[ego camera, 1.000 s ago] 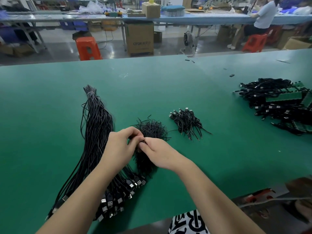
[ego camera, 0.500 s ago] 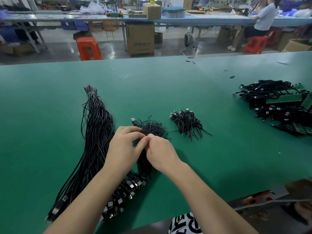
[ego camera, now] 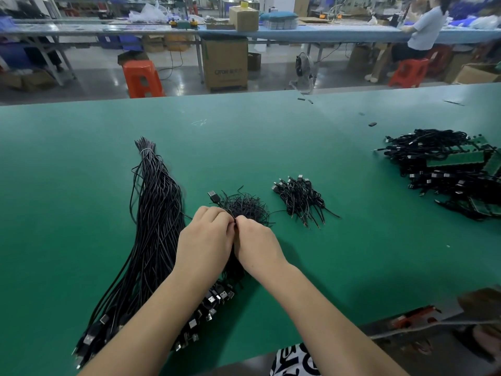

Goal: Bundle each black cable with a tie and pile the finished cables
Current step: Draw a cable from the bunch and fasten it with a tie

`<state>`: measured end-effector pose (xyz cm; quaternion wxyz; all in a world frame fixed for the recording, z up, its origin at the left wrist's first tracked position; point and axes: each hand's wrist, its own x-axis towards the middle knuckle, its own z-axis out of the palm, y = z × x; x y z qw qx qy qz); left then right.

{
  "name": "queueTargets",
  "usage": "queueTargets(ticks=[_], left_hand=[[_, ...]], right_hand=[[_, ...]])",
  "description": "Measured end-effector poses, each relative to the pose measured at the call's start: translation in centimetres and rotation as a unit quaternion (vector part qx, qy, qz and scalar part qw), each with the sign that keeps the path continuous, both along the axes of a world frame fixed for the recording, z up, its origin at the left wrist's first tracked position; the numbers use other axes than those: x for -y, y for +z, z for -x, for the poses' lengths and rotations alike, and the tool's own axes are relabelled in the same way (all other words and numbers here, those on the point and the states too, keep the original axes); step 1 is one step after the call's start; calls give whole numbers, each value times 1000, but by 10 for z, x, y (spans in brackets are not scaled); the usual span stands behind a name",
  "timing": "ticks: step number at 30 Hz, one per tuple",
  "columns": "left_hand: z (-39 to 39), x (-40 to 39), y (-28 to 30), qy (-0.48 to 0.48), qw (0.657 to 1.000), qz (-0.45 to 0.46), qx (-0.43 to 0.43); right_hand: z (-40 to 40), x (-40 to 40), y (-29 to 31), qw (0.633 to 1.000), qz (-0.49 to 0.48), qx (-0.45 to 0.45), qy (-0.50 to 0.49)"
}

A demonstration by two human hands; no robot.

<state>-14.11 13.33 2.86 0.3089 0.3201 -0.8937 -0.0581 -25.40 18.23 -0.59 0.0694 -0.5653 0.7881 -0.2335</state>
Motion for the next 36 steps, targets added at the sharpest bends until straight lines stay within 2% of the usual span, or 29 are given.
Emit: queueTargets(ticks=[4, 10, 13, 16, 18, 23, 30, 36], left_hand=[[1, 1, 0, -1, 1000, 29, 0], [-1, 8, -1, 17, 998, -47, -38], [-2, 11, -1, 18, 996, -68, -59], [-4, 11, -1, 12, 997, -48, -61], [-6, 12, -1, 5, 998, -20, -66], [-7, 15, -2, -16, 994, 52, -92], [-8, 14, -2, 13, 992, -78, -97], [-11, 18, 0, -41, 995, -61, -74]], right_hand=[[2, -2, 7, 999, -8, 36, 14], [9, -3, 12, 980, -33, 187, 62], [10, -2, 15, 938, -34, 339, 64], [8, -5, 20, 860, -21, 510, 32], [9, -5, 24, 823, 0, 567, 26], [15, -5, 29, 769, 47, 634, 63], [17, -5, 25, 761, 67, 644, 41], [22, -7, 30, 726, 43, 685, 42]])
